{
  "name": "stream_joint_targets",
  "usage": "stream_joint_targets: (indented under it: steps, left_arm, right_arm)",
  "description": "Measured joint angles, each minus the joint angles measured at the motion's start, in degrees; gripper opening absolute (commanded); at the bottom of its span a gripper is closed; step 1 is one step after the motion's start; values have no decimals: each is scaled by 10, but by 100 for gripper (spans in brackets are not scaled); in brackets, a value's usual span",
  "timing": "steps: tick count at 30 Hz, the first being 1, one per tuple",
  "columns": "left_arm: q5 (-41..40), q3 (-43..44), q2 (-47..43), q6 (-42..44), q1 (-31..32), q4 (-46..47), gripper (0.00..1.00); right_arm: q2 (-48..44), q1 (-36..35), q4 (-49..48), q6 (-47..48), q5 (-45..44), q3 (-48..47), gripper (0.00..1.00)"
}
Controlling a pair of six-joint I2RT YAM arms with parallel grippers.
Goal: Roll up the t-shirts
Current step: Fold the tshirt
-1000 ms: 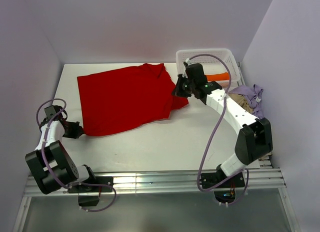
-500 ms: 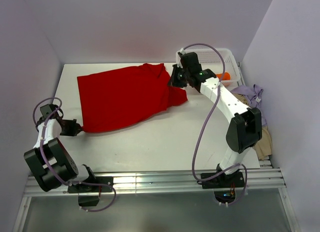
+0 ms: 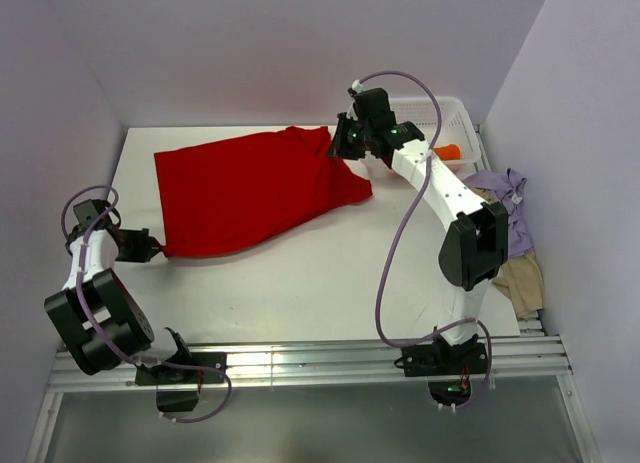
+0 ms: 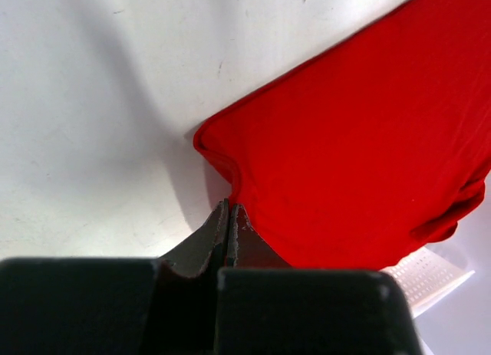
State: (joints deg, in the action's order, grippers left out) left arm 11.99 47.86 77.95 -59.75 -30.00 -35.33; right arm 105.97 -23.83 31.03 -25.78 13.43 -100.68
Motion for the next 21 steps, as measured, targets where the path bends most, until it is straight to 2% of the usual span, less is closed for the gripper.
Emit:
stream_joint_targets:
  steps: [21]
  left_arm:
    - [21, 44, 77, -2, -12, -9, 0]
  right_arm:
    - [87, 47, 5, -15, 52, -81, 0]
